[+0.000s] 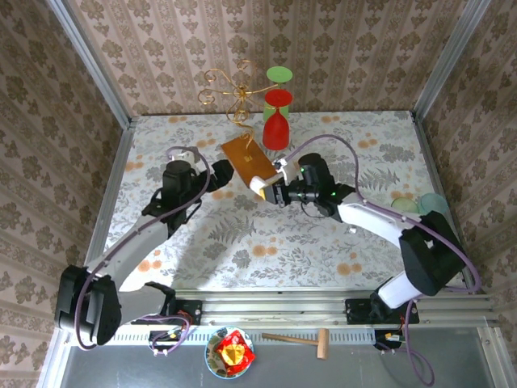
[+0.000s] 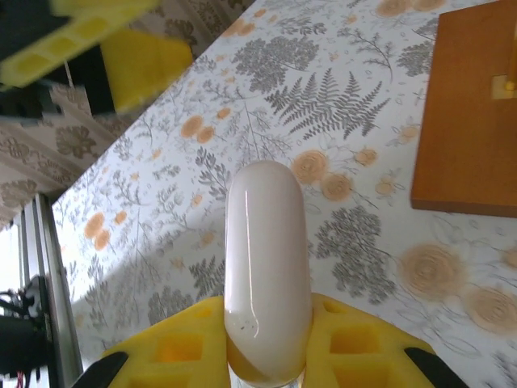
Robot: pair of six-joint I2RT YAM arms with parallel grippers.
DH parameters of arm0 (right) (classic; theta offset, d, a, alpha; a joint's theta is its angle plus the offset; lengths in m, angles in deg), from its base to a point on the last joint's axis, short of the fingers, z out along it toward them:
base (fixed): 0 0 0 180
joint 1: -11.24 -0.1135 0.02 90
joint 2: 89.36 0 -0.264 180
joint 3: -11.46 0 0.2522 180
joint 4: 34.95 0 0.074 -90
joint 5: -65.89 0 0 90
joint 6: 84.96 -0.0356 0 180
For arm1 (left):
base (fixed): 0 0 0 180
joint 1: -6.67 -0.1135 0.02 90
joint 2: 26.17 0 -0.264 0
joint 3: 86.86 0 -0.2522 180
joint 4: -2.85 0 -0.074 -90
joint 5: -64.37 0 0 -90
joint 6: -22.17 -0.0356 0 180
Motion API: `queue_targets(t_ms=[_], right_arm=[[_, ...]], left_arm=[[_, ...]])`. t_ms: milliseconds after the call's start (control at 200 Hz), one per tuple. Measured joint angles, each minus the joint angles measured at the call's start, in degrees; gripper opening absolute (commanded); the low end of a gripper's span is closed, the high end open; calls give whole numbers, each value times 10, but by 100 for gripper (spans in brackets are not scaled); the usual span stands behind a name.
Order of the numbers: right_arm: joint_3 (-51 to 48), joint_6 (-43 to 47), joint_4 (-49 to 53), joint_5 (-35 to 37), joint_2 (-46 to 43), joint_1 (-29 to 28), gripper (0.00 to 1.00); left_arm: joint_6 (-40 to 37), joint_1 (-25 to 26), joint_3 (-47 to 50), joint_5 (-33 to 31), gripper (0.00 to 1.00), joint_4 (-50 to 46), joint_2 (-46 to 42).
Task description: Insert the wireless bluetooth earbuds into the charging case
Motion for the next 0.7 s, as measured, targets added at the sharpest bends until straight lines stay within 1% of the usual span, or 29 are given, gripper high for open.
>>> queue_targets(t_ms=[45,130,215,255,340,395,475,530,605,700], right_arm=[[7,21,30,-8,-13,9,8],[31,65,89,-19,-36,26,8],[57,101,142,-29,-58,39,8],[71,118,166,-35,-69,44,8],[102,153,210,-51,-86,51,8],[120,170,235,-66,-92,52,8],[145,194,270,-94,-96,52,8],[158,210,292,-113,-98,52,7],[167,226,316,-138,-101,52,7],[174,245,347,-163,-102,51,5]], left_arm=[[-44,0,13,15,100,29,-11],[-119,0,49,53,95,90,-28],[-170,0,80,96,96,139,-33],[-189,0,85,121,99,151,-31],[-231,5,86,177,100,174,-25],[-259,18,85,215,100,188,-21],[-303,52,83,266,99,205,-11],[-322,71,82,299,99,216,-2],[-332,81,73,343,97,226,14],[-328,82,59,387,89,249,33]])
